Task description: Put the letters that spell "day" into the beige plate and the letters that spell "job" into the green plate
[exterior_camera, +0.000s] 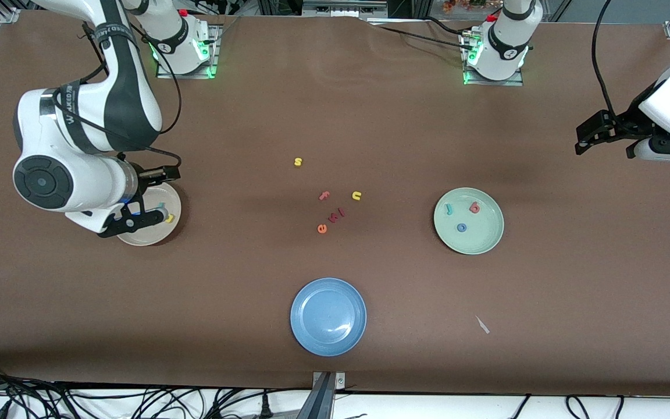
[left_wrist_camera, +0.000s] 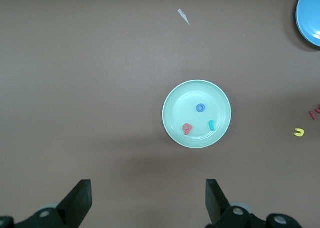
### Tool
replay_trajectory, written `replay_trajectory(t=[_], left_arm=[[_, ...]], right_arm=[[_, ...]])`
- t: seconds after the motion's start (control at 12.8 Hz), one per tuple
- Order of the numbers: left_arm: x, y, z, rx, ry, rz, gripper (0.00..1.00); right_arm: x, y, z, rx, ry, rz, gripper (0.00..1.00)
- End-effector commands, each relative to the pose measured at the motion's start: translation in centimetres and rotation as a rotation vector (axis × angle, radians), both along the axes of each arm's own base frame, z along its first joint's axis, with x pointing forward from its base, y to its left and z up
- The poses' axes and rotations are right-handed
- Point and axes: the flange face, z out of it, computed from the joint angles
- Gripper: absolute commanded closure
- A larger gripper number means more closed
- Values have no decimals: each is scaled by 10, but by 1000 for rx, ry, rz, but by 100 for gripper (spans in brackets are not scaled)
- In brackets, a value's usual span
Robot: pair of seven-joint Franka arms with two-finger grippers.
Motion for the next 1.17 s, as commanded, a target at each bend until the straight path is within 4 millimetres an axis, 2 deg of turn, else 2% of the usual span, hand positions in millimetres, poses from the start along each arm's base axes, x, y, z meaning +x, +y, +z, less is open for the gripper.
replay_trajectory(t=[0.0, 0.08, 0.23, 0.47, 0.55, 0.62, 0.7, 1.09], left_arm=[[1, 2, 6, -5, -7, 5, 0], [1, -2, 6, -5, -7, -8, 0], [2, -10, 10, -5, -4, -25, 0], [0, -10, 8, -5, 27, -21, 0], [0, -10, 9, -5, 28, -25, 0], [-1, -10, 10, -5, 28, -28, 0], [0, -9, 9, -3, 30, -28, 0], [0, -14, 9, -3, 27, -37, 0]], right_arm=[[-4, 7, 19, 54, 6, -32, 0], [-8, 13, 26, 82, -1, -29, 0], [-15, 10, 40, 94, -11, -109, 0], [-23, -12, 65, -14, -99, -100, 0], [-33, -21, 83, -20, -141, -107, 0], [-39, -39, 95, -12, -195, -136, 0], [-45, -57, 98, -1, -230, -160, 0], [-56, -77, 122, -9, -263, -188, 0]])
